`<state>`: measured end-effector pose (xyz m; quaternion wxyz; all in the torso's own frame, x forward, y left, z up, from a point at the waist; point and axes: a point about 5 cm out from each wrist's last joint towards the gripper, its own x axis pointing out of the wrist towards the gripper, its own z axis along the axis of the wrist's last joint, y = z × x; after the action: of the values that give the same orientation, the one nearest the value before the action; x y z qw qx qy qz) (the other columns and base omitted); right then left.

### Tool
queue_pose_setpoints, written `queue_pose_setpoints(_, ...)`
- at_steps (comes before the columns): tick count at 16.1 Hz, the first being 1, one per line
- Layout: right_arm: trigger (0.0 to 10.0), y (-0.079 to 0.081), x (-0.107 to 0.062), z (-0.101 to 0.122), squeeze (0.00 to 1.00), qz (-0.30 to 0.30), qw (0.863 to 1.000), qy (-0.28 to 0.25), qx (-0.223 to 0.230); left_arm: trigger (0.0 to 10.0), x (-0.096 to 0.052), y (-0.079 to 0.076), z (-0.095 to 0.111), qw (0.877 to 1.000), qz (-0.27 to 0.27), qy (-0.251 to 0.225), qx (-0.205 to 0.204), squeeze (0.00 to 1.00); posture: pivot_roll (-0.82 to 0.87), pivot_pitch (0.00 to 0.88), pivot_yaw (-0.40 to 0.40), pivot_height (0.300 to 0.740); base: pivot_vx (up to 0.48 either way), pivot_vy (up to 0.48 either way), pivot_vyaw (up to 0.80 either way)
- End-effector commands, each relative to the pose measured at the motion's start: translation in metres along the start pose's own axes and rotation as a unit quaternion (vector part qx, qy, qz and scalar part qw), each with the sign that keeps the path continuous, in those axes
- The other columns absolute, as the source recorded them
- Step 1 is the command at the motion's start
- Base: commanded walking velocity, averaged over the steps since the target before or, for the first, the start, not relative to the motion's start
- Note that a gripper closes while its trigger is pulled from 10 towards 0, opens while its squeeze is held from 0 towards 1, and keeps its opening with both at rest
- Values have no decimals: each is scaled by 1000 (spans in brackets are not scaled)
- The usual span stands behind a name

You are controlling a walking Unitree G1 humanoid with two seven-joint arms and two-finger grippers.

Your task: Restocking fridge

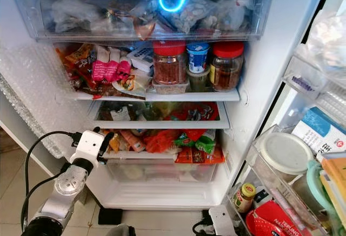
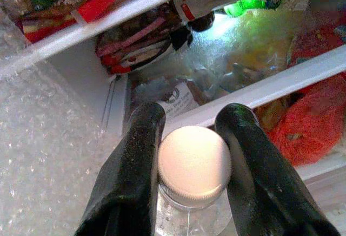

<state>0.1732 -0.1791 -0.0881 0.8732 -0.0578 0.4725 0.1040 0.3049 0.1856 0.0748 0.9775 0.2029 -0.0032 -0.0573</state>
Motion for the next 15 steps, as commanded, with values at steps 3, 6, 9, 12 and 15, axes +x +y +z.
queue_pose_setpoints(3,10000,-1,1,5,0,-1,1000,-12,7,10000,5,0,9,1000,-2,-21,12,0,-53,0,3,642,341,0,0)
queue_pose_setpoints(6,10000,0,1,5,0,0,1000,-12,8,10000,6,-2,11,1000,-6,-24,14,0,-53,0,3,642,354,0,0)
queue_pose_setpoints(9,10000,0,1,6,0,1,1000,-11,7,10000,7,-4,12,999,-10,-26,16,0,-55,0,5,642,351,0,0)
queue_pose_setpoints(12,10000,0,1,6,0,3,1000,-11,7,10000,8,-4,11,999,-13,-26,19,0,-55,0,5,642,352,0,0)
queue_pose_setpoints(15,10000,0,1,6,0,4,1000,-11,6,10000,8,-5,9,999,-17,-22,22,0,-55,0,5,642,352,0,0)
